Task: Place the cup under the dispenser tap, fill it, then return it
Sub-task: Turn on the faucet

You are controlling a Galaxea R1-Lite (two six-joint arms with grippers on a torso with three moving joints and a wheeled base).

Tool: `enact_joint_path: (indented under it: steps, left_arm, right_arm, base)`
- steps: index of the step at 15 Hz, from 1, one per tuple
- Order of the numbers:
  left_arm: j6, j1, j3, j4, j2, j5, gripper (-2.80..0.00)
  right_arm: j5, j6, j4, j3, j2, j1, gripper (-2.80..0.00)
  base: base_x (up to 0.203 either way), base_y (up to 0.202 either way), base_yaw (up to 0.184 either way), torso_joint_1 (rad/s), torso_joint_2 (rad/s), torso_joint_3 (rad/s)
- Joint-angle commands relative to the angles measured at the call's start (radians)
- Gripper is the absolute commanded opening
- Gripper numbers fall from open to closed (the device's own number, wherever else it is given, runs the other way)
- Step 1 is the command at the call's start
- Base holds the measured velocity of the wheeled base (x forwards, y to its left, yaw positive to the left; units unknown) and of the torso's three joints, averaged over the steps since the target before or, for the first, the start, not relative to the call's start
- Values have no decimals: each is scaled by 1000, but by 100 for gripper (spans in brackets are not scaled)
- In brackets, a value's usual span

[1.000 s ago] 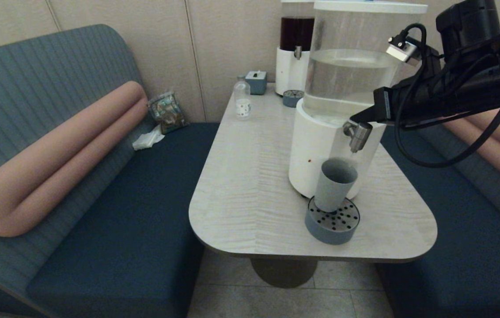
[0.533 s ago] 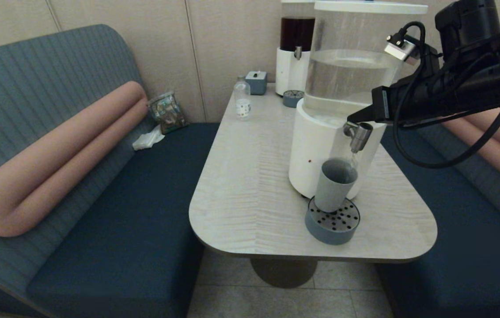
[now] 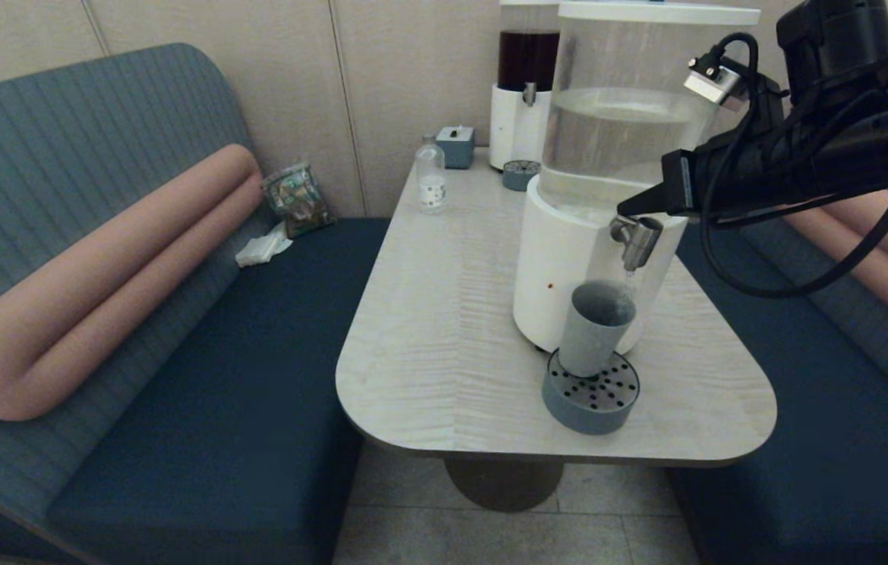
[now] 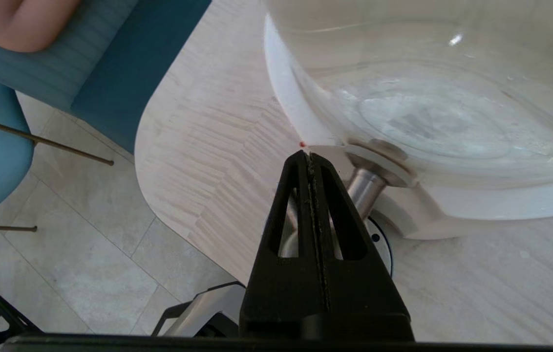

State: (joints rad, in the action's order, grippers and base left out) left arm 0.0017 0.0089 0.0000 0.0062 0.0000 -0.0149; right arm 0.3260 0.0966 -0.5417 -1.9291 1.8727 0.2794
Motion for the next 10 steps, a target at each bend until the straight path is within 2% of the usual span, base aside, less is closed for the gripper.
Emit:
enact_joint_path:
  steps: [1,10]
  left_arm:
    - [0,0,2,0,2,0,-280]
    - [0,0,2,0,2,0,-280]
  right_arm:
    - [-1,-9,0,-1,-15,0,-280]
    - [-1,-18,7,12,-159,-3,-280]
  base:
    - [0,0,0,0,0,0]
    - [0,0,0,0,0,0]
